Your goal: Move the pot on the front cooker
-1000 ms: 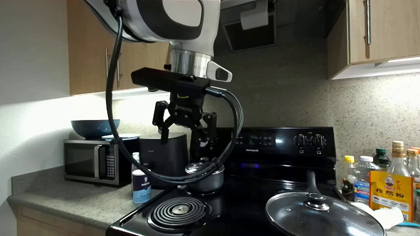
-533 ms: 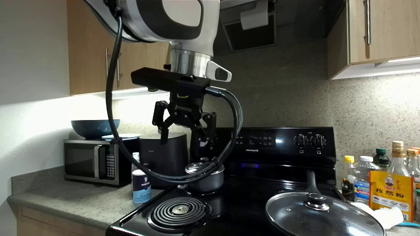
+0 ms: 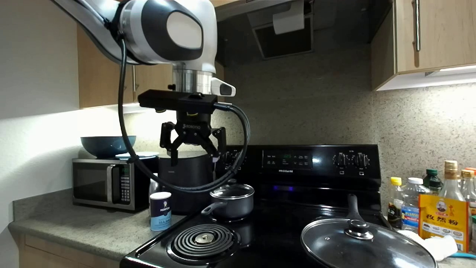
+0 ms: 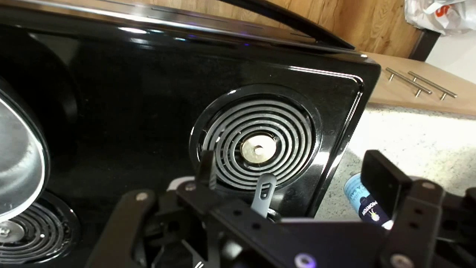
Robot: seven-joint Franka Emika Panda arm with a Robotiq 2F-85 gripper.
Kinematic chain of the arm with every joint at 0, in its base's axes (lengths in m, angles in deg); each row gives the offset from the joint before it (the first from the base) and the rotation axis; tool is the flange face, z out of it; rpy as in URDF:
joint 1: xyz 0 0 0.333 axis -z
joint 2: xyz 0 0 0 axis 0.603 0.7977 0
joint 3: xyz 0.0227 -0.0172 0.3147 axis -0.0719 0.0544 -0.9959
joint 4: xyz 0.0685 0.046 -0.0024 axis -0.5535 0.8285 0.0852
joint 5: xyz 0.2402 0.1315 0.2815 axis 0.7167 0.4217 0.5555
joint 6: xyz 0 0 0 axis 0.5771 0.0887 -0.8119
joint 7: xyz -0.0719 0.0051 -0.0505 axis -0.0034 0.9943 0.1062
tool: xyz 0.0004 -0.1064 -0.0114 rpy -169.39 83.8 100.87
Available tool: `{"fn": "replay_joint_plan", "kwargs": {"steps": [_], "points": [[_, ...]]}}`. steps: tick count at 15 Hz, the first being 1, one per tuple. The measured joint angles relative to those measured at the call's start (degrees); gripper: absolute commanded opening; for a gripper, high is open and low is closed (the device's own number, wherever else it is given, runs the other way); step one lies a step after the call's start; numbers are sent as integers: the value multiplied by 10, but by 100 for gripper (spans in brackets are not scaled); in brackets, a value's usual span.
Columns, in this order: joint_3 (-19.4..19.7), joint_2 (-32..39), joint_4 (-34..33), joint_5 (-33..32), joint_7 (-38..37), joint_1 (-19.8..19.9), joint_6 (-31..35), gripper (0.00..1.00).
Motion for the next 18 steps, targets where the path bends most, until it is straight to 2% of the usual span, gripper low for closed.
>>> {"fn": "replay_joint_plan", "kwargs": {"steps": [3, 10, 13, 18], "points": [[-18, 23, -2, 0, -1, -11, 18, 100], [-20, 30, -5, 0, -2, -12, 18, 100], [-39, 53, -7, 0, -8, -19, 20, 100], [-54, 118, -37, 50, -12, -50, 27, 100]]}}
